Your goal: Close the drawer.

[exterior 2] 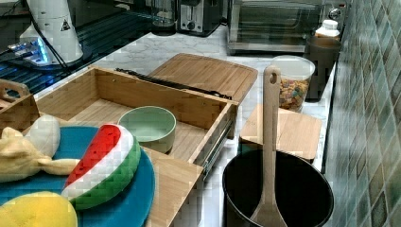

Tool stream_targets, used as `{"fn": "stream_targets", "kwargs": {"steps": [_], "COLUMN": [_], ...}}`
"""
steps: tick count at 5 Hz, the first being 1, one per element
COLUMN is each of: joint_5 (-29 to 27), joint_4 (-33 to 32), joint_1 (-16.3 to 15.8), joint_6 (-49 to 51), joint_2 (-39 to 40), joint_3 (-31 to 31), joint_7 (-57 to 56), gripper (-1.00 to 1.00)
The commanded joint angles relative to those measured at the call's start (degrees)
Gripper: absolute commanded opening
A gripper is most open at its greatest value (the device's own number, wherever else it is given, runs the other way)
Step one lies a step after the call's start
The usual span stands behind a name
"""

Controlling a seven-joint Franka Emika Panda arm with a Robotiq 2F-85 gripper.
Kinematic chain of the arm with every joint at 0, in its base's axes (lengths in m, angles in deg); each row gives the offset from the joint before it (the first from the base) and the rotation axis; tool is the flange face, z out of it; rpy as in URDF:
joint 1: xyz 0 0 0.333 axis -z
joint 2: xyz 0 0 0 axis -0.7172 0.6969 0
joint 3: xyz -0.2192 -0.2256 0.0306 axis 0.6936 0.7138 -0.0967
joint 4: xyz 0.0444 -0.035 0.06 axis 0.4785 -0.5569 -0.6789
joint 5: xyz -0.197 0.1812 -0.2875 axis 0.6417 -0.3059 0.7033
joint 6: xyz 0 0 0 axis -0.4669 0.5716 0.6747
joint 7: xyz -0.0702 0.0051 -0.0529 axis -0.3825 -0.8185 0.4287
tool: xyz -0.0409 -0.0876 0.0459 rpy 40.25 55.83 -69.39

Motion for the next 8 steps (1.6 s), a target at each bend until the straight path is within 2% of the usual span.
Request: {"fn": "stream_targets", "kwargs": {"steps": [1, 2, 3, 5, 6, 7, 8], "joint_5": [0.0, -1.4, 0.8, -0.7, 1.9, 2.3, 6.3], "joint_4": [0.0, -3.0, -9.9, -11.9, -12.1, -16.0, -18.7], "joint_1": [0.0, 0.1, -0.9, -1.7, -2.8, -2.5, -4.0], "joint_6": [0.0, -3.3, -10.8, -13.2, -13.5, -18.5, -24.1], "joint_2": [0.0, -1.0, -4.6, -3.8, -1.8, -1.8, 0.0], "joint_3": [0.0, -0.4, -1.4, -2.4, -2.7, -2.2, -2.1], "joint_7": [0.0, -7.9, -15.7, -31.2, -29.8, -32.5, -29.3], "gripper": [-1.0, -1.0, -1.0, -1.0, -1.0, -1.0, -1.0]}}
